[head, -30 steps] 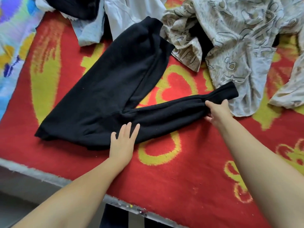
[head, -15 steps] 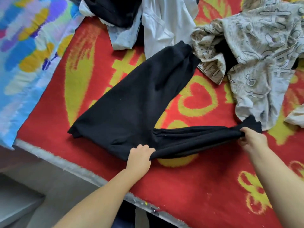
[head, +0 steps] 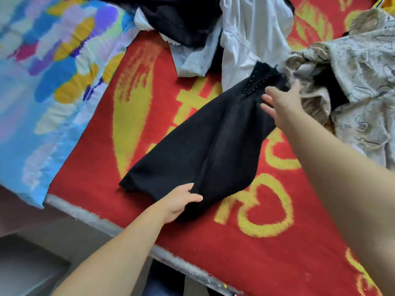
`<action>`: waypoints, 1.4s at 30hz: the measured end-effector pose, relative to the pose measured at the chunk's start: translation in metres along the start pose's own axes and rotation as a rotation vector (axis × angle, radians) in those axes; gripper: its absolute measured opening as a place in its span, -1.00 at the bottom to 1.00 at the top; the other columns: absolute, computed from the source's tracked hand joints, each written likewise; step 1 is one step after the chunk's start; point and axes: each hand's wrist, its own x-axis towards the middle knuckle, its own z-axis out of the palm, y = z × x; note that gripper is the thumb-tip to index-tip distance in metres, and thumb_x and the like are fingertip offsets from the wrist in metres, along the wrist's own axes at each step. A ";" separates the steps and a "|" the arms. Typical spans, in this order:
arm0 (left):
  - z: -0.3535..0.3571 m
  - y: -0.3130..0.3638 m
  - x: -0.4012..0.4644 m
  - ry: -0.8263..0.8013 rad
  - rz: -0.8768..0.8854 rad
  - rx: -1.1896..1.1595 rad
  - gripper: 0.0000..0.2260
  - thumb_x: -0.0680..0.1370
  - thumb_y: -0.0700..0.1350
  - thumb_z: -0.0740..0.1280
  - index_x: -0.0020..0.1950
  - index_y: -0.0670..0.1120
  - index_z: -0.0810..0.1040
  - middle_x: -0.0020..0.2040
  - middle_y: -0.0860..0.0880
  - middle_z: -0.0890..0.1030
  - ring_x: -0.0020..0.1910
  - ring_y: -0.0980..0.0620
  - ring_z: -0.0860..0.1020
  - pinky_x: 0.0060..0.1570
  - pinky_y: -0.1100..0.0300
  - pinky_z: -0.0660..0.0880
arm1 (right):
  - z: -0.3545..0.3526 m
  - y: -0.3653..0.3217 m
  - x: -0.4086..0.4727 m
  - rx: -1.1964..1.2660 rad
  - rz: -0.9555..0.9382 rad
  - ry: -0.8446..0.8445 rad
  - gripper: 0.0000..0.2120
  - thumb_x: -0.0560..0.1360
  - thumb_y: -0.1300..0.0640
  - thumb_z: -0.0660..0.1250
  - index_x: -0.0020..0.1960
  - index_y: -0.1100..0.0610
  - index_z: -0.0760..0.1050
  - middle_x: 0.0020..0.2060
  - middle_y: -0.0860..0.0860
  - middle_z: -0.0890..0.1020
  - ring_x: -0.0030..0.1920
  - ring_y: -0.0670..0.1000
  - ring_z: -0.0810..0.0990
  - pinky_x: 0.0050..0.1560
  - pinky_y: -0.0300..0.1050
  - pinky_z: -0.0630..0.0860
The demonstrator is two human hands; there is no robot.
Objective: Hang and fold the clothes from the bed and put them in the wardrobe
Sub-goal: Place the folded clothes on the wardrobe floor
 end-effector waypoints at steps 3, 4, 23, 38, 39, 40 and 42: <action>-0.017 0.007 0.003 0.217 -0.036 0.118 -0.68 0.54 -0.24 0.30 0.28 -0.04 0.48 0.06 0.00 0.60 -0.04 0.12 0.54 -0.11 0.27 0.46 | 0.023 0.056 -0.029 -0.686 -0.063 -0.202 -0.29 0.53 0.13 0.25 0.56 -0.05 -0.03 0.28 0.01 0.46 0.21 0.02 0.50 0.21 -0.10 0.45; -0.025 0.013 0.003 0.263 0.014 0.159 -0.71 0.54 -0.26 0.27 0.25 -0.06 0.50 0.01 -0.05 0.62 -0.09 0.08 0.57 -0.14 0.25 0.51 | 0.026 0.078 -0.041 -0.888 -0.105 -0.306 -0.32 0.55 0.11 0.24 0.56 -0.02 -0.01 0.40 0.06 0.36 0.32 0.06 0.43 0.29 -0.12 0.37; -0.146 0.042 -0.019 0.105 -0.054 0.757 -0.77 0.55 -0.13 0.35 0.20 -0.03 0.54 0.14 0.02 0.62 0.09 0.06 0.56 0.09 0.19 0.46 | 0.074 0.186 -0.176 -1.842 -0.443 -0.676 -0.61 0.52 0.28 0.19 0.32 0.08 0.33 0.46 0.38 0.08 0.50 0.29 0.04 0.47 0.19 0.02; -0.012 -0.084 -0.041 0.193 0.305 1.924 -0.22 0.49 -0.35 0.09 0.52 -0.09 -0.38 0.55 -0.19 -0.21 0.54 -0.17 -0.19 0.47 -0.13 -0.17 | -0.118 0.229 -0.228 -1.976 -0.567 -0.748 -0.03 0.25 0.48 0.02 0.57 -0.04 -0.15 0.49 0.36 -0.16 0.50 0.30 -0.20 0.39 0.43 -0.15; -0.019 -0.086 -0.039 0.099 0.429 2.036 -0.16 0.45 -0.40 0.05 0.45 -0.07 -0.52 0.50 -0.17 -0.41 0.47 -0.16 -0.41 0.40 -0.16 -0.38 | -0.119 0.236 -0.232 -1.922 -0.650 -0.658 -0.03 0.17 0.47 0.03 0.55 -0.02 0.07 0.47 0.40 0.07 0.50 0.32 0.04 0.35 0.46 0.09; -0.026 -0.087 -0.036 -0.006 0.516 2.118 -0.15 0.42 -0.41 0.02 0.41 -0.04 -0.58 0.44 -0.15 -0.52 0.40 -0.15 -0.53 0.31 -0.16 -0.50 | -0.120 0.242 -0.235 -1.868 -0.674 -0.611 -0.05 0.12 0.47 0.03 0.49 0.03 0.25 0.41 0.40 0.24 0.45 0.31 0.23 0.28 0.45 0.26; -0.038 -0.086 -0.027 -0.162 0.602 2.209 -0.17 0.47 -0.41 0.03 0.44 -0.02 -0.53 0.42 -0.13 -0.54 0.37 -0.13 -0.55 0.26 -0.14 -0.55 | -0.116 0.250 -0.237 -1.845 -0.677 -0.596 -0.05 0.11 0.51 0.07 0.47 0.03 0.30 0.41 0.40 0.24 0.45 0.31 0.23 0.29 0.43 0.28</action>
